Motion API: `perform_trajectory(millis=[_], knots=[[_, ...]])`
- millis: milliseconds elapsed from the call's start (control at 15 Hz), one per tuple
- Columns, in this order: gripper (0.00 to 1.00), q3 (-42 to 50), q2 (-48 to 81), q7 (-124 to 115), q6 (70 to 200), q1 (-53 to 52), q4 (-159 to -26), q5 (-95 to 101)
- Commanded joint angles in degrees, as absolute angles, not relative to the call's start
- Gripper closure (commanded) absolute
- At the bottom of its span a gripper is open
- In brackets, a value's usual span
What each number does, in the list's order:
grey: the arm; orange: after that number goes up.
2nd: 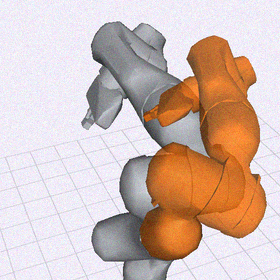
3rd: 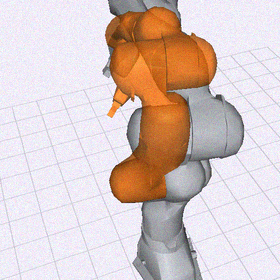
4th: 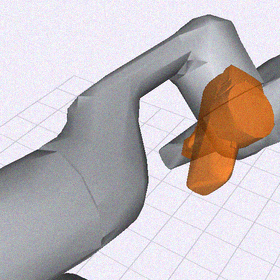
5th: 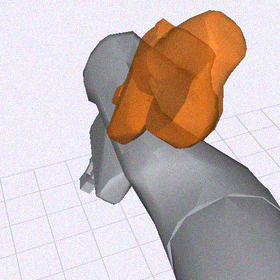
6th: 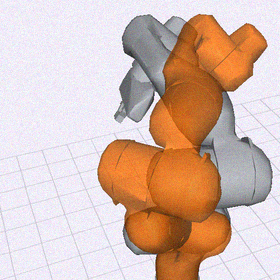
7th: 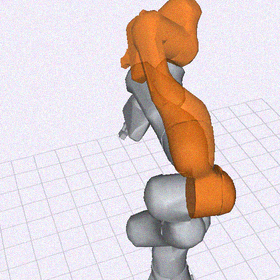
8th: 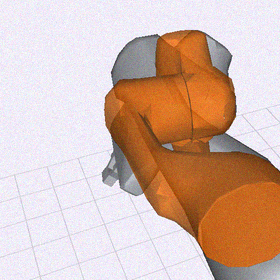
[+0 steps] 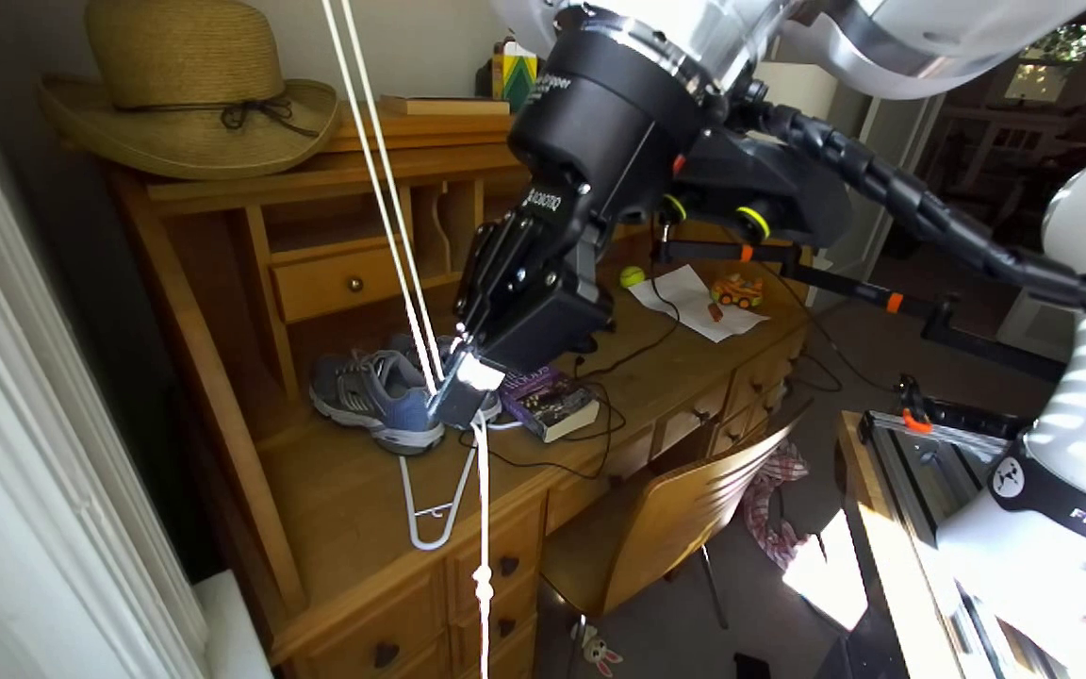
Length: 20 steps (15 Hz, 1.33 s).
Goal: Pull the white cord on the right side of the window down
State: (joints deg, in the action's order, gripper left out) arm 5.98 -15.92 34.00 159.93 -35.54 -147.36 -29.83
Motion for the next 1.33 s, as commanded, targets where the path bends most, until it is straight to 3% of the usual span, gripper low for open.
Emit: perform_trajectory(millis=[0,867,1267], knots=[[0.98,4.2,-15.8,34.4,159.6,-33.7,-147.2,-30.5],[1.00,9.5,-2.3,45.5,161.5,-37.4,-142.4,-42.3],[1.00,9.1,3.4,43.3,161.4,-35.8,-140.2,-39.1]])
